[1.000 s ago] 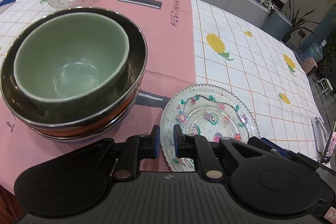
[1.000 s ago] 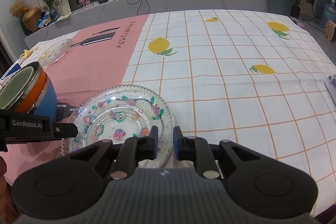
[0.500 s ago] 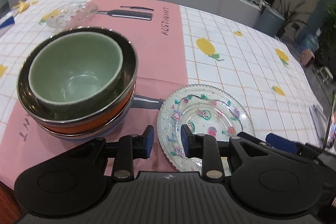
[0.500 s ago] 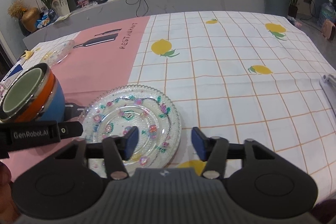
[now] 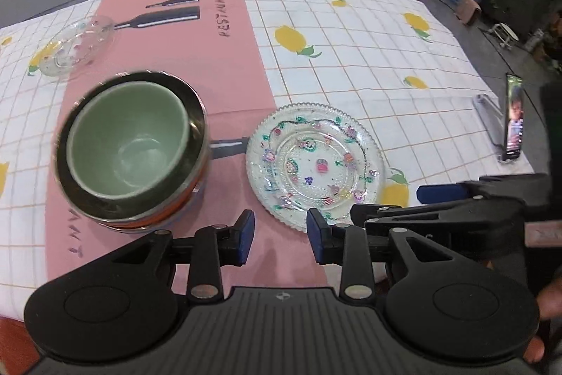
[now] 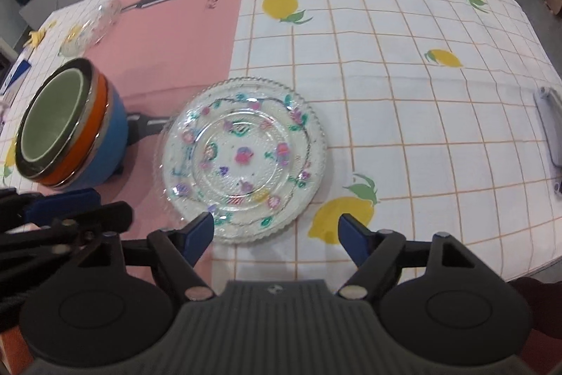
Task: Organize plates and bowls
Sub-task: 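Move both grippers to the rim of the second flowered glass plate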
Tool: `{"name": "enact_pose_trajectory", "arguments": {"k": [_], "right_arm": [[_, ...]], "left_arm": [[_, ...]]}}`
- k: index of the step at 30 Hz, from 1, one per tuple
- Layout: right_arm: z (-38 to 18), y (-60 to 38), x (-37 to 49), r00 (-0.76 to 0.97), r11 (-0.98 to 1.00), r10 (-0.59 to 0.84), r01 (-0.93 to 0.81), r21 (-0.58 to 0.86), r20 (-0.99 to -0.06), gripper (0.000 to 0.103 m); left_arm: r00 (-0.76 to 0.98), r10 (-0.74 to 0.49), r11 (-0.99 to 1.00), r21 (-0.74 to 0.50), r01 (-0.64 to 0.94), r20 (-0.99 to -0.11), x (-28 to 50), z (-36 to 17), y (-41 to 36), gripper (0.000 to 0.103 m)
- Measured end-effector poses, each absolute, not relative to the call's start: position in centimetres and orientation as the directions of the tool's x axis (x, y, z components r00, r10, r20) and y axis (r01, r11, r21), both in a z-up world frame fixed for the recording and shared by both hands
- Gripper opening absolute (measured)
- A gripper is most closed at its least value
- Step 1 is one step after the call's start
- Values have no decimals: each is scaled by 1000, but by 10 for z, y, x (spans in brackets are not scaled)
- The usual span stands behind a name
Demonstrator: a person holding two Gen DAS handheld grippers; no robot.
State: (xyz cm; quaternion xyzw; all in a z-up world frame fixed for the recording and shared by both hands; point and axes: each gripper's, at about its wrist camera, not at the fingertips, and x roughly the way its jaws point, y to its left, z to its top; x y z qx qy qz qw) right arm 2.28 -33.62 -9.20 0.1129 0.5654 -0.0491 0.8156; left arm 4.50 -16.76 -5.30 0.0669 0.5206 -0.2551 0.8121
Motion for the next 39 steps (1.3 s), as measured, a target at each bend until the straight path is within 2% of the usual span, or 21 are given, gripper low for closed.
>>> {"name": "enact_pose_trajectory", "arguments": {"k": [6, 12, 24, 34, 39], "right_arm": [[-67, -322, 32, 317, 984, 61, 139, 110, -947, 83], [-41, -299, 46, 301, 993, 100, 35, 116, -948, 86], [2, -233, 134, 281, 984, 168, -112, 141, -945, 88], [-27, -196, 242, 291, 971, 238, -81, 224, -927, 89], [-58, -185, 297, 317, 968, 249, -66, 241, -915, 85]], "left_arm": [[314, -370, 828, -158, 538, -874, 56, -20, -141, 43], [346, -359, 813, -108, 572, -867, 74, 5, -118, 45], [375, -353, 854, -131, 503, -857, 155, 25, -32, 49], [417, -341, 908, -181, 377, -843, 249, -5, 21, 49], [428, -314, 927, -176, 331, -847, 296, -31, 35, 49]]}}
